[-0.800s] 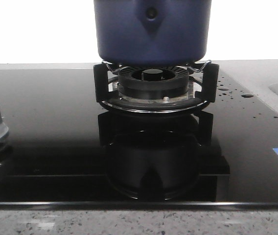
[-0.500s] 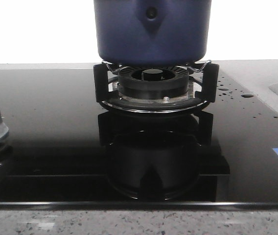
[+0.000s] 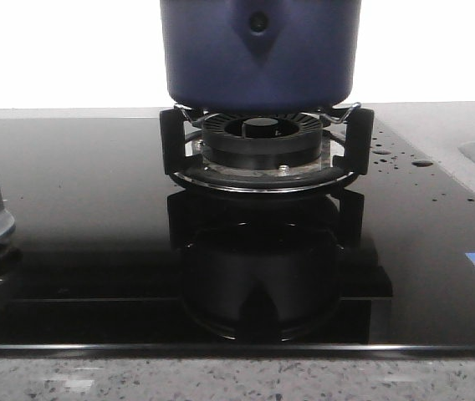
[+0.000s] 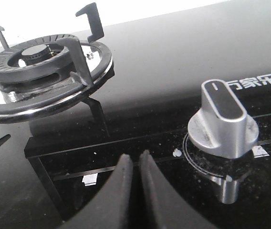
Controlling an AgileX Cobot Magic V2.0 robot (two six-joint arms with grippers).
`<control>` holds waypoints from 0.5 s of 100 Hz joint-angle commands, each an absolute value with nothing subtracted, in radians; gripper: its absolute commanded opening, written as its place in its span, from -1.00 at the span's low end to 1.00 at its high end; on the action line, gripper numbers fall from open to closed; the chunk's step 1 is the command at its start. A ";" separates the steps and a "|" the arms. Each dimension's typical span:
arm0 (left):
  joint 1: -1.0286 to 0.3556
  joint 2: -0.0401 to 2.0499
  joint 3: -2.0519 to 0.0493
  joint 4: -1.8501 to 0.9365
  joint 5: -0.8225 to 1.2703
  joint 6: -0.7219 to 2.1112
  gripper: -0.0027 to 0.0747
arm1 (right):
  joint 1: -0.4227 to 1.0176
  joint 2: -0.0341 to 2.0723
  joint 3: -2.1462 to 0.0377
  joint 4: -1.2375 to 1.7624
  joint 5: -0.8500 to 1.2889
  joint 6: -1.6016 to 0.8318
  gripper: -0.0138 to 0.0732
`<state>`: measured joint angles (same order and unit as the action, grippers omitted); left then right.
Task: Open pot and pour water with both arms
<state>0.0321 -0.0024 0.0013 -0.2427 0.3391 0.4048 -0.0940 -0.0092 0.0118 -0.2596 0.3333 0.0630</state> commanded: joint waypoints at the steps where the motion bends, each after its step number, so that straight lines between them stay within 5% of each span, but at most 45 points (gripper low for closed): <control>1: 0.035 -0.032 0.046 -0.260 0.307 0.393 -0.98 | -0.097 -0.031 0.038 -0.321 0.294 0.062 -0.83; 20: 0.035 -0.032 0.046 -0.289 0.297 0.393 -0.98 | -0.097 -0.031 0.038 -0.265 -0.029 0.089 -0.83; 33: 0.035 -0.032 0.046 -0.771 0.179 0.393 -0.98 | -0.097 -0.031 0.038 -0.058 -0.225 0.090 -0.83; 50: 0.035 -0.032 0.046 -1.185 -0.028 0.393 -0.98 | -0.097 -0.031 0.037 0.199 -0.199 0.090 -0.83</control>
<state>0.0321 -0.0024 0.0013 -0.9557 0.1324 0.4032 -0.0940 -0.0092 0.0160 0.0735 -0.1263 0.0897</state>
